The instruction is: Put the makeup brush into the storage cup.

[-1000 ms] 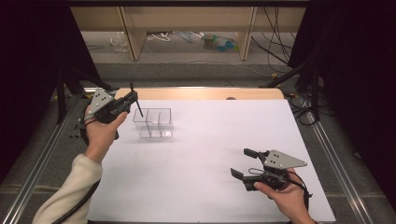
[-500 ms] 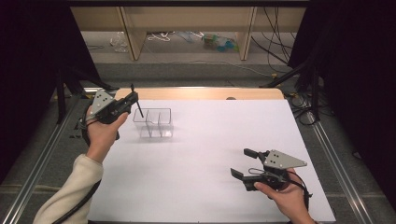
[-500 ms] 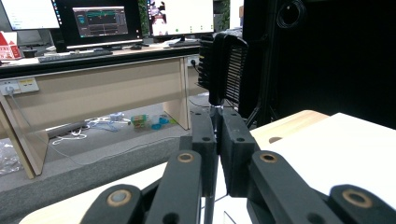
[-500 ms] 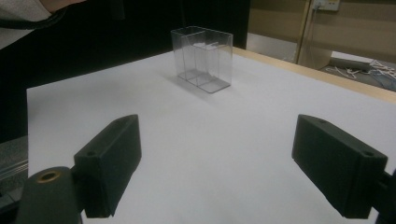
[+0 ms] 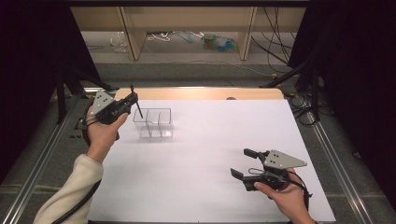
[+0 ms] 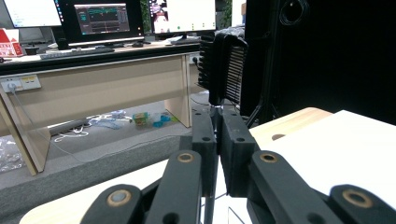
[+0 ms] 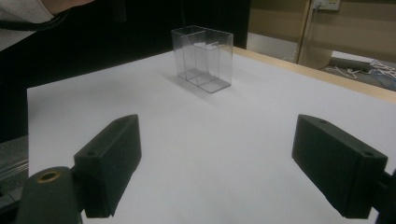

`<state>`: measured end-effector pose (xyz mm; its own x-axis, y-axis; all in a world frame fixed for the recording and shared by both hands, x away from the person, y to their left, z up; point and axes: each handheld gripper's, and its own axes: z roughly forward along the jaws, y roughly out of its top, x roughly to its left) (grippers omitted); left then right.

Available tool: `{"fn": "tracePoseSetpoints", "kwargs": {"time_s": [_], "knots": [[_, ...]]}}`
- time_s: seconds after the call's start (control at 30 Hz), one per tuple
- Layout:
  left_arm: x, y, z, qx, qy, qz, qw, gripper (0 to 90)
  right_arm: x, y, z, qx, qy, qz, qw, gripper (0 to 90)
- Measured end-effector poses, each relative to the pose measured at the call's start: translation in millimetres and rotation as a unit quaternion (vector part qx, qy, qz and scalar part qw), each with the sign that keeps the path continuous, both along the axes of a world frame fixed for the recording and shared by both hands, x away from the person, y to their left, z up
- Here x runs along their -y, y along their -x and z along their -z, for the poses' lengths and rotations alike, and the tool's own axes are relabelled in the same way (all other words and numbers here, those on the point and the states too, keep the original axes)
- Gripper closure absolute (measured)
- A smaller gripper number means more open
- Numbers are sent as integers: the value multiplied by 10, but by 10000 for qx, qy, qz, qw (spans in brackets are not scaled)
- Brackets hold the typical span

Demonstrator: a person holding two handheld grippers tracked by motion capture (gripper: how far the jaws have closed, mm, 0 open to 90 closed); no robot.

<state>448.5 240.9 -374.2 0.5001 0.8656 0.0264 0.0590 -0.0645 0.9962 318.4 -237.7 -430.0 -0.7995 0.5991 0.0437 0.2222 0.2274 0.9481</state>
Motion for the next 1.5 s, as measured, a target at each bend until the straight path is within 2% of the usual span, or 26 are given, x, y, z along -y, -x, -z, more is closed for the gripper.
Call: {"fn": "tracePoseSetpoints", "kwargs": {"time_s": [0.1, 0.13, 0.17, 0.27, 0.3, 0.33, 0.37, 0.8, 0.9, 0.93, 1.0, 1.03, 1.2, 1.23, 1.47, 1.5], "knots": [[-7, -10, 14, -1, 7, -1, 10000, 850, -17, -10, 13, 58, -129, -24, 9999, 169], [-10, -11, 17, -5, -6, -1, 10000, 851, -17, -10, 13, 63, -129, -19, 9999, 169], [-15, -13, 22, -11, -26, -2, 10000, 851, 0, 1, -1, -3, -4, -2, 10000, 169], [-14, -19, 32, -19, -12, -8, 10000, 850, 0, 1, -1, 1, -4, -3, 10000, 169], [-14, -21, 34, -17, -16, -9, 10000, 850, -16, -10, 12, 56, -127, -27, 9999, 169], [-16, -24, 36, -11, -21, -12, 10000, 851, -17, -10, 13, 64, -131, -18, 9999, 169], [-19, -26, 37, -10, -32, -11, 10000, 851, 0, 0, 0, 0, -4, 0, 10000, 169], [-28, -40, 64, -59, -17, -48, 10000, 851, -3, -1, 2, -16, 8, -11, 10000, 169], [-34, -45, 71, -61, -32, -49, 10000, 851, -4, 0, 2, -23, -1, -19, 10000, 169], [-33, -47, 74, -66, -38, -48, 10000, 850, -21, -12, 17, 51, -121, -28, 9999, 169], [-30, -52, 82, -65, -41, -49, 10000, 851, -28, -18, 23, 72, -187, -64, 9998, 169], [-29, -51, 86, -84, -40, -49, 9999, 850, -15, -8, 13, 29, -89, -24, 10000, 169], [-28, -59, 100, -84, -56, -44, 9999, 850, -18, -12, 16, 37, -109, -42, 9999, 169], [-25, -59, 103, -98, -39, -48, 9999, 850, -27, -18, 23, 70, -177, -65, 9998, 169], [-23, -66, 126, -137, -31, -65, 9999, 851, -22, -13, 18, 49, -117, -40, 9999, 169], [-25, -67, 128, -131, -37, -65, 9999, 850, -28, -19, 25, 75, -187, -70, 9998, 169]]}}
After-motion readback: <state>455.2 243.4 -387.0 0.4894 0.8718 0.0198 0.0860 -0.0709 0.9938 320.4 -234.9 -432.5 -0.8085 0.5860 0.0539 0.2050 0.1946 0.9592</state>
